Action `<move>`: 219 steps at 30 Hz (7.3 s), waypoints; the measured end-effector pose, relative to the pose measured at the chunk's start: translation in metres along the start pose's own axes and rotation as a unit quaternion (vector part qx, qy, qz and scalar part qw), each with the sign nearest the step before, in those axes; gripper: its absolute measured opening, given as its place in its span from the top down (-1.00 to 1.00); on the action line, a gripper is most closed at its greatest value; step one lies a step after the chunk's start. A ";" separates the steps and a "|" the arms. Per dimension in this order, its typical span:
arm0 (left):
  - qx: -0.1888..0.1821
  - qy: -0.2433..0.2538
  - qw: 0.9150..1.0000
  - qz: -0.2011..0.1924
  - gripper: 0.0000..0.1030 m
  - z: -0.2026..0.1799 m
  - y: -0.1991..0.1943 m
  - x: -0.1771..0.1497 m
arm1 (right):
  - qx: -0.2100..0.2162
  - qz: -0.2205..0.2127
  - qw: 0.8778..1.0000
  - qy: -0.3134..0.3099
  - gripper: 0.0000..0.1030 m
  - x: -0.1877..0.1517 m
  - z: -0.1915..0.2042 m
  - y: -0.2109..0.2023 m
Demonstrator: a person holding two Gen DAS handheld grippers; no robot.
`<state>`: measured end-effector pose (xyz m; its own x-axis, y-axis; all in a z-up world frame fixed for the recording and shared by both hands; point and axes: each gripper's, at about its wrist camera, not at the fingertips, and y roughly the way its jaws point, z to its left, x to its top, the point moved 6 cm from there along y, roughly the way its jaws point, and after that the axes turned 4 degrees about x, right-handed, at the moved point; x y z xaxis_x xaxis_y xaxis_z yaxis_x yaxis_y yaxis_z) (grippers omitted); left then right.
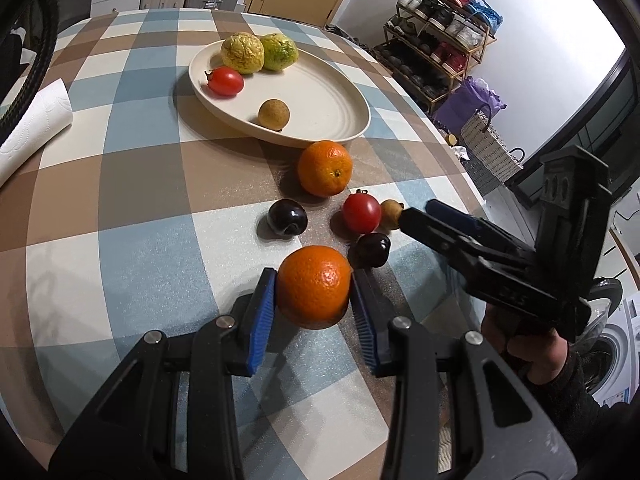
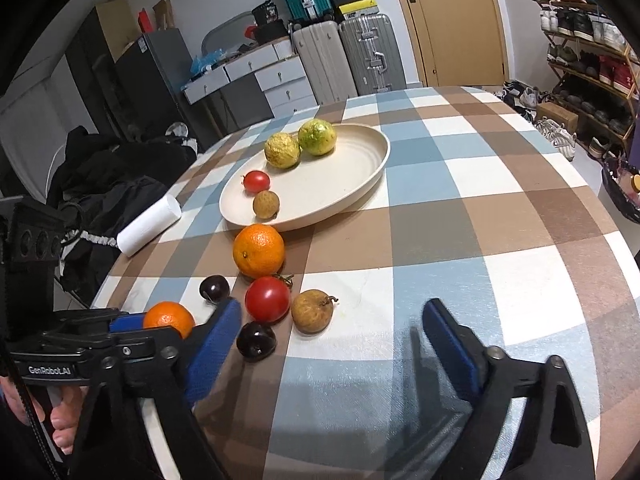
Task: Organize fruits
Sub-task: 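Grasp the orange with the left gripper while the right grasps the small brown pear, then carry orange and pear onto the cream plate and open both grippers, then lift both grippers off the plate back toward the loose fruits, then grasp a dark plum with the right gripper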
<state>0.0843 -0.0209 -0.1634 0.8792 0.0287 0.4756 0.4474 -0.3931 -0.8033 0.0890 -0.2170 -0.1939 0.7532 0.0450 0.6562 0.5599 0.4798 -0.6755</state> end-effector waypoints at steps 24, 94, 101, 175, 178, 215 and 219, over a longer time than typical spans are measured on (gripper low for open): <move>0.020 -0.006 1.000 0.002 0.34 0.006 0.000 0.017 | 0.062 0.022 0.998 0.020 0.51 -0.001 0.003 0.014; 0.053 -0.004 0.999 -0.004 0.31 0.001 0.133 0.221 | 0.131 0.009 0.990 0.057 0.39 0.182 -0.054 0.135; 0.077 0.000 0.997 -0.014 0.03 -0.003 0.115 0.218 | 0.121 -0.021 0.990 0.064 0.01 0.185 -0.057 0.107; 0.159 -0.041 0.979 -0.121 -0.96 0.041 -0.044 0.003 | 0.041 0.041 0.998 -0.034 -0.08 -0.020 0.048 0.017; 0.155 -0.043 0.980 -0.116 -0.96 0.041 -0.042 0.003 | 0.044 0.040 0.998 -0.037 0.03 -0.020 0.050 0.018; 0.168 0.049 0.984 -0.038 -0.96 0.012 0.019 0.028 | 0.023 -0.029 0.999 -0.021 0.51 -0.008 -0.005 -0.029; 0.163 0.066 0.983 -0.044 -0.95 0.004 0.024 0.031 | 0.022 -0.036 0.999 -0.024 0.51 -0.006 -0.011 -0.034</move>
<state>0.1226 -0.0255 -0.1696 0.8155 -0.0795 0.5733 0.5682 -0.0787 -0.8191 0.0695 -0.2437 -0.1782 0.6942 0.0499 0.7181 0.5954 0.5209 -0.6117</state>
